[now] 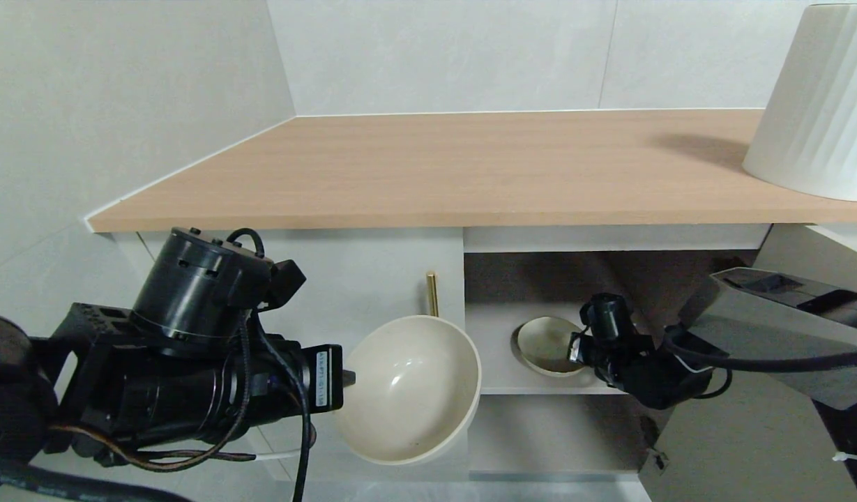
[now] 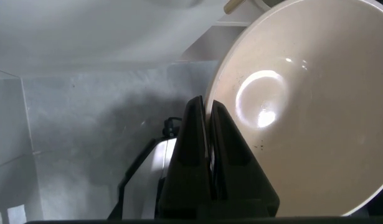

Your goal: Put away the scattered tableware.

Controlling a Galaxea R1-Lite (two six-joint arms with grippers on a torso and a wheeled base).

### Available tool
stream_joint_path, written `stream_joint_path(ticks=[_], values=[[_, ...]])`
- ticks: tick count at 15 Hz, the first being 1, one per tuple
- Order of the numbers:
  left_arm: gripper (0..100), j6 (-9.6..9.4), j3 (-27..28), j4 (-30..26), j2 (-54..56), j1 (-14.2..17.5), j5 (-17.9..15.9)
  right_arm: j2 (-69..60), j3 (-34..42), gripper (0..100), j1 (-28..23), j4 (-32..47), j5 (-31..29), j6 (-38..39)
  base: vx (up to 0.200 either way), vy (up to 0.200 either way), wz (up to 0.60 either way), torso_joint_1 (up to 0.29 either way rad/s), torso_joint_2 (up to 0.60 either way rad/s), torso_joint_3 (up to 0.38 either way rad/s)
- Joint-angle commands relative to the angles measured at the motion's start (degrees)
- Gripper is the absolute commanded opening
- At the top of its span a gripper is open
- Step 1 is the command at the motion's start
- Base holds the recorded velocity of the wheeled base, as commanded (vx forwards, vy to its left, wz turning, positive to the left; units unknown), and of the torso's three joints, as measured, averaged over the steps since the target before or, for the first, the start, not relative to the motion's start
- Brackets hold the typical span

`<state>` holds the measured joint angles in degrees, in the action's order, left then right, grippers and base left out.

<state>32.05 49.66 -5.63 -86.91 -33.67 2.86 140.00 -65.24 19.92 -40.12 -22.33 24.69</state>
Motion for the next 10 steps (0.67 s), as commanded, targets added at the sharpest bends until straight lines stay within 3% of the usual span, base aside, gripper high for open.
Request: stream_joint_path(ticks=[1,4,6,7,10], values=[[0,0.03,-0.01,0.01,0.16,-0.26,0.12,-0.07,-0.15,100,0.03,-0.13,0.01,0.01,0.0,0.0,0.0,0.0,0.0,0.0],[0,-0.5,0.26,0.01,-0.9,-0.87,0.04,-1.66,0.64,100,0.21,0.04,0.01,0.01,0.0,0.0,0.0,0.0,0.0,0.0],[0,-2.52,0.61,0.09,-2.74,-1.31,0.12,-6.4,3.98,100,0.91,1.36,0.89,-0.16,0.0,0.0,0.0,0.0,0.0,0.0],[0,-3.66,1.22,0.09,-4.06,-2.1,0.12,-10.36,5.74,100,2.32,4.35,2.47,-0.16,0.0,0.0,0.0,0.0,0.0,0.0],[0,-4.1,1.22,0.01,-6.96,-6.76,0.12,-25.21,9.52,100,7.5,19.29,9.59,-0.16,0.0,0.0,0.0,0.0,0.0,0.0]])
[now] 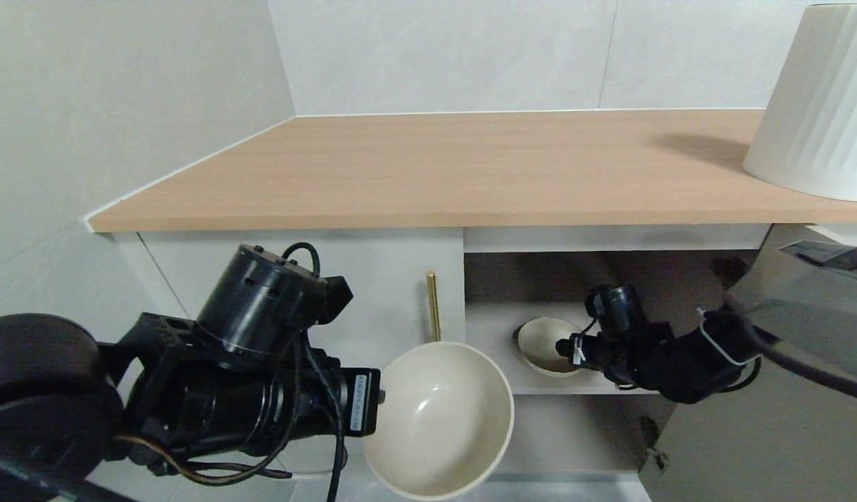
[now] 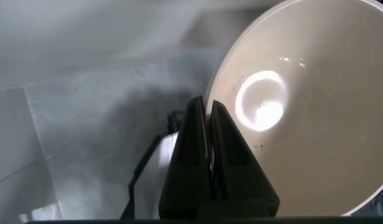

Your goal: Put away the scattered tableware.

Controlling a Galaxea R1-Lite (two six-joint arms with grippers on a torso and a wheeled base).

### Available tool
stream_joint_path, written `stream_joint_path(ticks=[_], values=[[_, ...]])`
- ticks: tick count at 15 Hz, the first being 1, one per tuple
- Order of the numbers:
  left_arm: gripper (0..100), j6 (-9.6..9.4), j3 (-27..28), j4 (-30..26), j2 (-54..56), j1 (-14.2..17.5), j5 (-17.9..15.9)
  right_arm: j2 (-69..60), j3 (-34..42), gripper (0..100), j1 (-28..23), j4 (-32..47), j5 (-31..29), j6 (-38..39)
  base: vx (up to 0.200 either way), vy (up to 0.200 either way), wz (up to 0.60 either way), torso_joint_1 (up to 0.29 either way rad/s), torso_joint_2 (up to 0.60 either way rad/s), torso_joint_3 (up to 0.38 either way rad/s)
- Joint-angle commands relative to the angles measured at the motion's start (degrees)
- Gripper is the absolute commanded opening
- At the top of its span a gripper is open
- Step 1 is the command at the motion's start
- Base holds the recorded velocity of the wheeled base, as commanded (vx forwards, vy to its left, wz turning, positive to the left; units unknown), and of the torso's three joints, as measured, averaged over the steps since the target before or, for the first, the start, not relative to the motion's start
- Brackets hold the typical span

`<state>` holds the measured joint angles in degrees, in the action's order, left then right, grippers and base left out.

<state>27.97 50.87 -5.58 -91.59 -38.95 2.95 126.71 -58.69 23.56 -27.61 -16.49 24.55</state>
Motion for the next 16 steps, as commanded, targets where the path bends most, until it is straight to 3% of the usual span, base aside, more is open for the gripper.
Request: stream_joint_path(ticks=[1,4,5,7,11,13,16], values=[[0,-0.72,-0.16,-0.13,-4.04,-1.66,0.04,-16.58,3.58,100,5.35,11.53,6.91,-0.03,0.0,0.0,0.0,0.0,0.0,0.0],[0,-1.69,0.02,-0.04,-10.19,-2.27,3.11,-26.16,4.46,100,9.04,20.93,14.91,-0.03,0.0,0.0,0.0,0.0,0.0,0.0],[0,-1.6,0.19,0.13,-12.83,-3.15,7.95,-29.68,4.63,100,10.89,23.92,18.25,-0.03,0.0,0.0,0.0,0.0,0.0,0.0],[0,-1.6,0.19,0.22,-14.67,-3.94,11.99,-32.31,4.81,100,13.61,26.29,19.92,-0.03,0.0,0.0,0.0,0.0,0.0,0.0],[0,-1.25,0.63,0.22,-14.06,-5.17,13.13,-33.37,5.86,100,21.08,29.46,19.22,-0.56,0.0,0.0,0.0,0.0,0.0,0.0],[0,-0.02,1.51,0.31,-13.35,-5.79,14.1,-31.61,6.39,100,23.72,30.6,18.69,-0.82,0.0,0.0,0.0,0.0,0.0,0.0],[0,0.6,1.6,0.05,-10.45,-8.25,14.1,-25.37,5.78,100,24.42,30.25,11.22,-1.61,0.0,0.0,0.0,0.0,0.0,0.0]])
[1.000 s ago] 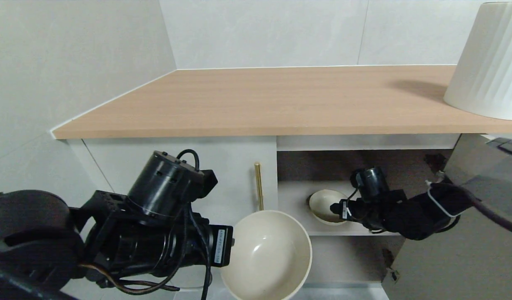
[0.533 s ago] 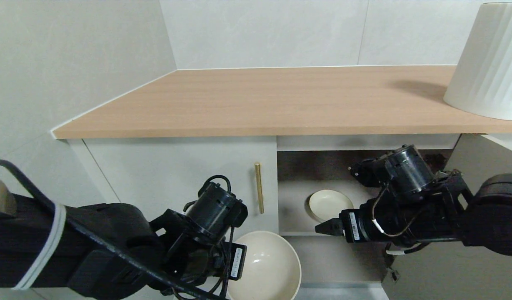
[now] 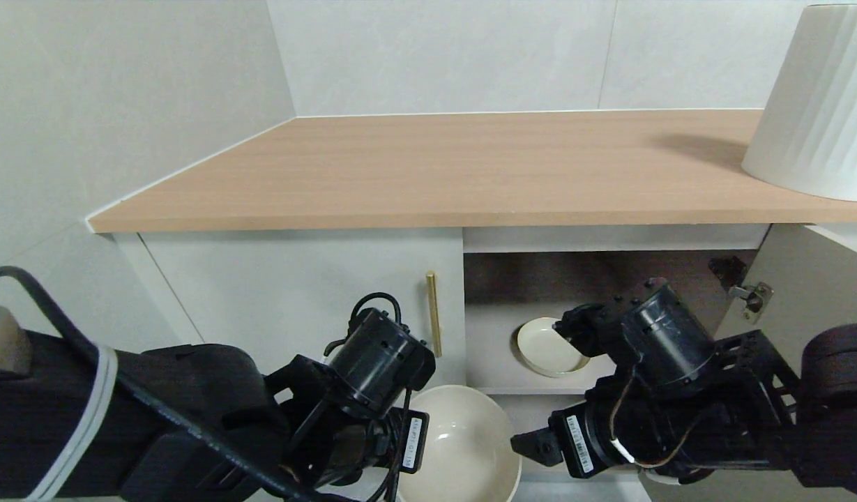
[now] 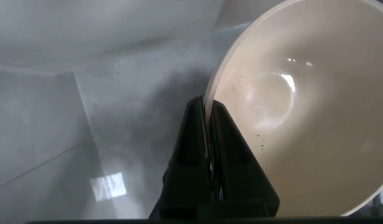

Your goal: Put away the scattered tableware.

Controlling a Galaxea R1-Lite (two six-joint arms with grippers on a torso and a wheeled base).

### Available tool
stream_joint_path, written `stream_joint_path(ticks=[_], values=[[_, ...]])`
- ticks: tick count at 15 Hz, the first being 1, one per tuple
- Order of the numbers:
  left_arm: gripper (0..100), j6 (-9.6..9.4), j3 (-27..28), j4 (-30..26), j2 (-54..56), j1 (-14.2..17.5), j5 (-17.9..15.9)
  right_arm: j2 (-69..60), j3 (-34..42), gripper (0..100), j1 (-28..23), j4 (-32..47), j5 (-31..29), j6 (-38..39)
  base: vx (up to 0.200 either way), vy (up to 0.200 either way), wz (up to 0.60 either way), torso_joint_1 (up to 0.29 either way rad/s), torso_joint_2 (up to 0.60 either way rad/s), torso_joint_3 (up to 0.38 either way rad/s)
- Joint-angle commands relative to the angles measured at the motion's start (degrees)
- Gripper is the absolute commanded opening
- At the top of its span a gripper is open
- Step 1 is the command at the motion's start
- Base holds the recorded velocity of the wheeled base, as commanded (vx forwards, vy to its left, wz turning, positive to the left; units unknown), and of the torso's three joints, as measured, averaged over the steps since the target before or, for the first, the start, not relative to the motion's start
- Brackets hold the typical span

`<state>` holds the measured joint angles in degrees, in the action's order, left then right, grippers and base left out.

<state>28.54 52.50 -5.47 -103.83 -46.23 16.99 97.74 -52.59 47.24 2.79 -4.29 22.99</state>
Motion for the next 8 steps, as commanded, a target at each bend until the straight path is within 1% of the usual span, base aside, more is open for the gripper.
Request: stream_joint_path(ticks=[1,5,8], values=[[0,0.03,-0.12,-0.15,2.67,-1.59,0.06,3.86,-0.41,100,1.01,-0.42,-1.51,0.12,0.0,0.0,0.0,0.0,0.0,0.0],[0,0.03,-0.3,-0.15,3.72,-2.99,0.06,4.91,-0.23,100,1.1,-1.65,-1.77,0.21,0.0,0.0,0.0,0.0,0.0,0.0],[0,0.03,-0.39,-0.15,3.72,-3.08,0.06,5.62,-0.32,100,1.1,-2.0,-1.77,0.39,0.0,0.0,0.0,0.0,0.0,0.0]])
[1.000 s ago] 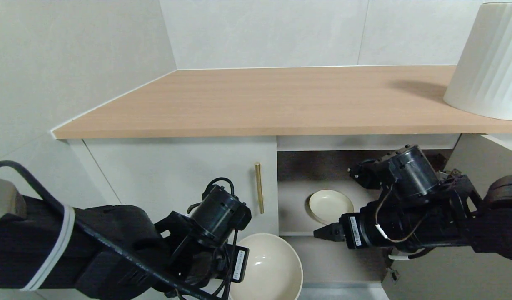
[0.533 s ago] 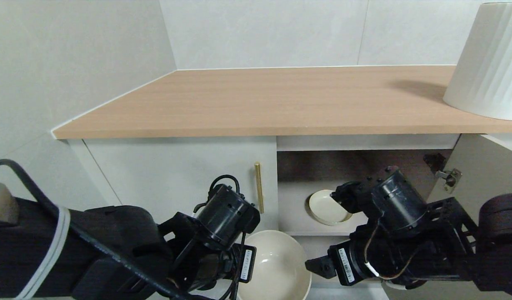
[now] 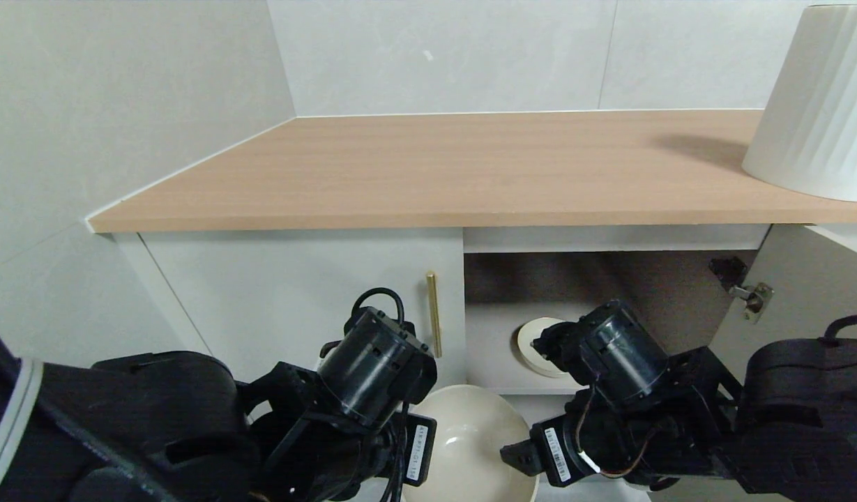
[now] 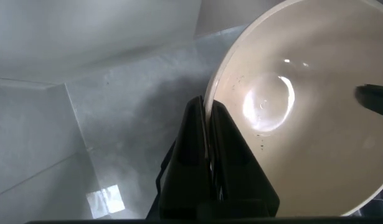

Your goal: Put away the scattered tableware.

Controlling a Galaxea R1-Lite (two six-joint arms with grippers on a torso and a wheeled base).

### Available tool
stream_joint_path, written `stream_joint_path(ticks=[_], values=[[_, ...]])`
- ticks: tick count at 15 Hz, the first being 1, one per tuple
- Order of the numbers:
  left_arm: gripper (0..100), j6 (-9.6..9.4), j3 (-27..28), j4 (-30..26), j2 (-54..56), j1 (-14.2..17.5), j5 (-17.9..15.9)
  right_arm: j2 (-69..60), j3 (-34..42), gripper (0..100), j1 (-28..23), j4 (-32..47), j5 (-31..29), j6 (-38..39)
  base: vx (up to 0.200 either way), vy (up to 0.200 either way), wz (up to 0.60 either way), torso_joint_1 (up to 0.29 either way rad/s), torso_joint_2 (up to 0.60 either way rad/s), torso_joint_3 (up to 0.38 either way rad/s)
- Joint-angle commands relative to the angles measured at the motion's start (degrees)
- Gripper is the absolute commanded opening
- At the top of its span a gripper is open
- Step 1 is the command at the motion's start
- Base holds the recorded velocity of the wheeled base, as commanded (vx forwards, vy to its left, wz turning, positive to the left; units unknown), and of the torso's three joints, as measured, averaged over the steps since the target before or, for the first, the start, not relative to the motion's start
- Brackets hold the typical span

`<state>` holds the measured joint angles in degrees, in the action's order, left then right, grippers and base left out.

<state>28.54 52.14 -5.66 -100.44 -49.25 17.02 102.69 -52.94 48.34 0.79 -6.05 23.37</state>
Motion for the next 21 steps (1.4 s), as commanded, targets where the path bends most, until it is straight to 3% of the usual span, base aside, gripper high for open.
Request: stream_joint_path(ticks=[1,2,3,18,19,21], values=[[0,0.03,-0.02,0.03,0.24,-0.06,0.03,0.67,0.12,100,0.0,-0.53,-0.02,0.01,0.0,0.0,0.0,0.0,0.0,0.0],[0,0.03,-0.11,0.03,0.24,-0.06,0.03,0.67,0.12,100,0.0,-1.14,-0.02,0.01,0.0,0.0,0.0,0.0,0.0,0.0],[0,0.03,-0.11,0.03,0.24,-0.23,0.03,0.84,0.21,0,0.0,-1.32,-0.02,0.01,0.0,0.0,0.0,0.0,0.0,0.0],[0,0.11,-0.02,0.12,-0.2,-0.32,0.03,1.19,0.3,0,0.0,-1.32,-0.11,0.01,0.0,0.0,0.0,0.0,0.0,0.0],[100,0.11,-0.02,0.12,-0.2,-0.32,0.03,1.28,0.3,0,0.0,-1.32,-0.11,0.01,0.0,0.0,0.0,0.0,0.0,0.0],[100,0.38,0.16,0.21,-0.37,-0.23,0.03,1.54,0.3,0,0.0,-1.32,-0.19,0.01,0.0,0.0,0.0,0.0,0.0,0.0]])
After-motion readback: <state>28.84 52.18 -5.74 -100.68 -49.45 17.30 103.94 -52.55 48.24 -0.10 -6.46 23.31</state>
